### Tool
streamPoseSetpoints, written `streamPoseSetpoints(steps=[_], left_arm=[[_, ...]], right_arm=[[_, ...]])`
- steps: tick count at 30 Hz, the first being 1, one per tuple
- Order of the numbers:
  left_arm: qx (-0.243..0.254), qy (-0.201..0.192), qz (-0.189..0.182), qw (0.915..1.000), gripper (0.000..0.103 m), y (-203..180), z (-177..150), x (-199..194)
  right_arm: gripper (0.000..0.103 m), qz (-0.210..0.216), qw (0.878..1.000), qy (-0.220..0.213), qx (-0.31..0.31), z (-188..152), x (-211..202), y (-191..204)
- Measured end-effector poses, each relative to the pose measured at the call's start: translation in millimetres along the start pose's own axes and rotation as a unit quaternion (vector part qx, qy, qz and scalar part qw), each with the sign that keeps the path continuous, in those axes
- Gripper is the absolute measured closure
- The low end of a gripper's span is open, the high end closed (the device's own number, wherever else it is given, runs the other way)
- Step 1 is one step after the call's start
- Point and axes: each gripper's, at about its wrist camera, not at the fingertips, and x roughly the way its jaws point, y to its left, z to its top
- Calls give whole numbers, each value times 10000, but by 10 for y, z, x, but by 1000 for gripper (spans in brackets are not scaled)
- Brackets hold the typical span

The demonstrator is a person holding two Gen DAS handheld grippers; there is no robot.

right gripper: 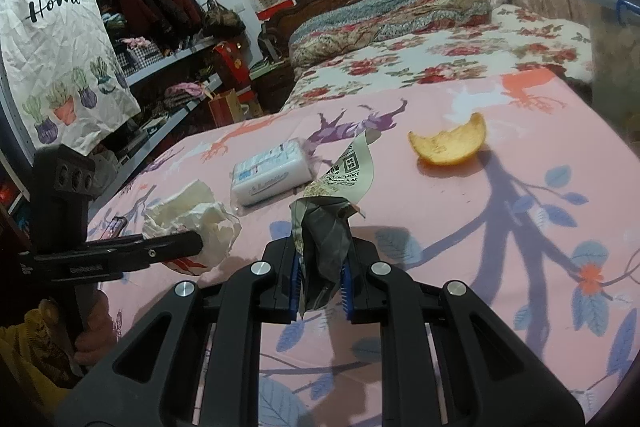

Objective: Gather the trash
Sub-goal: 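Carry paper and wrapper over the wastebasket and open both tools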

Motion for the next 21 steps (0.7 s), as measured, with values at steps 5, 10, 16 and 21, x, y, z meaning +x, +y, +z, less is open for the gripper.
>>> streamPoseSetpoints(steps=[5,10,16,21], left_arm=[[371,192,-297,9987,68,-387,219,166],[677,511,-659,9942,68,-830,582,594],[1289,991,-1165,9798,67,-1734,1068,1485],[1565,1549,-1520,9635,66,-2579,1392,2448]], right_arm=[[85,-66,9993,-284,233,58,-235,-205],[85,-556,9949,-709,443,182,-577,-606],[85,-1712,9724,-1132,1107,308,-1161,-1578],[85,-2473,9421,-1094,1981,403,-1500,-2619]])
